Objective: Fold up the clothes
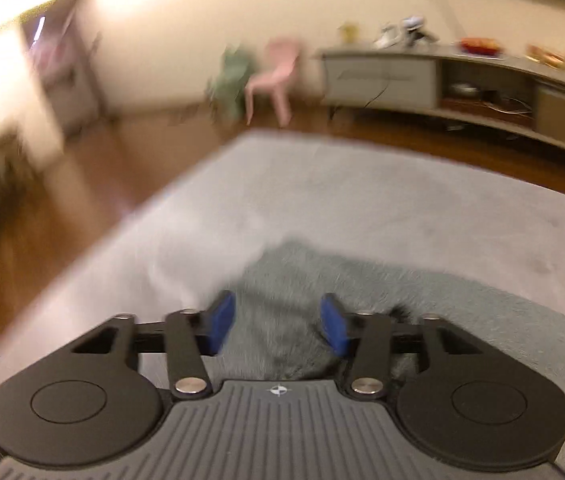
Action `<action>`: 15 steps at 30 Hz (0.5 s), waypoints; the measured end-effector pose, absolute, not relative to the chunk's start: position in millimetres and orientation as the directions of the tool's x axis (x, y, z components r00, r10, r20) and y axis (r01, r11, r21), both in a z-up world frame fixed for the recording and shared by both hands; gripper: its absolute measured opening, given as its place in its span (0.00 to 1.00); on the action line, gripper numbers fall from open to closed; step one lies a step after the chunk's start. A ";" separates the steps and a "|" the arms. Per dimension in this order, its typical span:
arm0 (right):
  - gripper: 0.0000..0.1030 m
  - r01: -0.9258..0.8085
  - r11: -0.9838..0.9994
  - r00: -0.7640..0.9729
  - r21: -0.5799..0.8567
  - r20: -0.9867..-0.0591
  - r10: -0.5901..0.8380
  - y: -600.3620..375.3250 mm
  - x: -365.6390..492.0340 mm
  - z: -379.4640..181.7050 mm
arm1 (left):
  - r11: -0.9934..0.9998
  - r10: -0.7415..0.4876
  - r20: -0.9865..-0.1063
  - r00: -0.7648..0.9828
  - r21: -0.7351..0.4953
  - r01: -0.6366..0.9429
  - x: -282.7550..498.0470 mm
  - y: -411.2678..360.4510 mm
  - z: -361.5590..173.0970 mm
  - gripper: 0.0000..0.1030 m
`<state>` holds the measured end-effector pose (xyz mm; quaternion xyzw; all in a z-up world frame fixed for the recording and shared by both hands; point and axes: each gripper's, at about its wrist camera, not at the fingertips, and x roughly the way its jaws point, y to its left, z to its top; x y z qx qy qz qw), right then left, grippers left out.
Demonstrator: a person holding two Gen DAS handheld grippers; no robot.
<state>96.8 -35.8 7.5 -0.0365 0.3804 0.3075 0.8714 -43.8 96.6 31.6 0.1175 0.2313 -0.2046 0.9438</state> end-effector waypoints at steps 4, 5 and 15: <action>0.34 -0.522 0.852 0.548 0.043 -0.748 0.374 -56.9 97.6 -15.8 | 0.904 -0.349 -0.487 0.801 0.051 0.425 -34.1 112.1 34.6 0.23; 0.35 -0.501 0.863 0.553 0.056 -0.747 0.369 -64.2 98.8 -16.0 | 0.916 -0.331 -0.495 0.804 0.038 0.400 -27.4 116.9 34.4 0.24; 0.89 -0.334 0.913 0.589 0.236 -0.704 0.397 -107.3 121.9 -0.6 | 0.944 -0.238 -0.560 0.793 0.059 0.325 -6.3 124.3 22.6 0.31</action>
